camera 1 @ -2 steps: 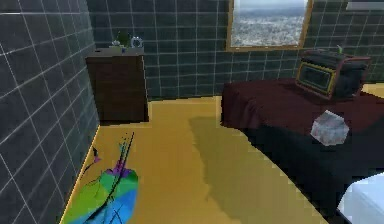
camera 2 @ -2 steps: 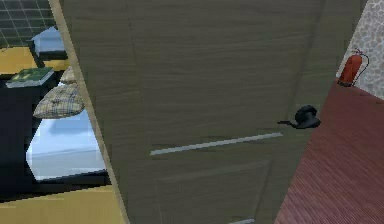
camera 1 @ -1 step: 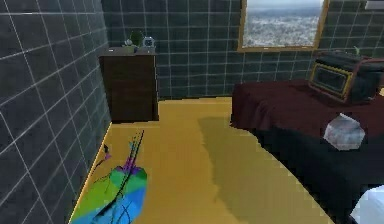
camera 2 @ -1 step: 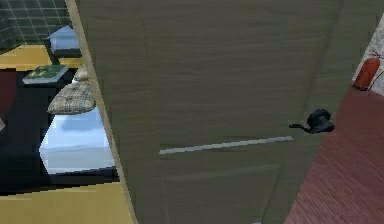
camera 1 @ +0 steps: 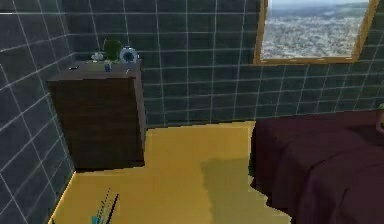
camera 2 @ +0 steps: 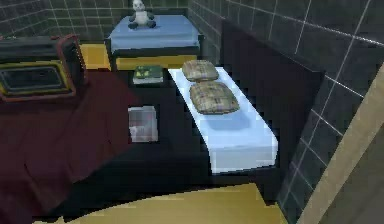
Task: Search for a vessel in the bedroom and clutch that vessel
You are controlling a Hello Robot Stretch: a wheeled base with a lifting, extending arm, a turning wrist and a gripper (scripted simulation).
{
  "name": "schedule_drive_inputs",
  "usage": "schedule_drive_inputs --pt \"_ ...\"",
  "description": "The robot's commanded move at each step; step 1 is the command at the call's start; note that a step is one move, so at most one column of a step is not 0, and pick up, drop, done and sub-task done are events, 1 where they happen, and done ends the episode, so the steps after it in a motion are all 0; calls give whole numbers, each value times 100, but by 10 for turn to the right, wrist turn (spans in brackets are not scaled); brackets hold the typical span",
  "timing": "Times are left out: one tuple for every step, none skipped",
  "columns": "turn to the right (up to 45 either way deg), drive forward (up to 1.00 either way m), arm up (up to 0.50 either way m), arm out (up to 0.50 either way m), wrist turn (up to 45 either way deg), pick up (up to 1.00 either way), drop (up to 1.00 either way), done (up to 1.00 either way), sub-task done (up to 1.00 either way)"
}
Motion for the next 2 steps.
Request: schedule_drive_inputs --pt "0 100 0 0 0 0 0 0 0" --pt "-30 0 0 0 0 0 0 0 0"
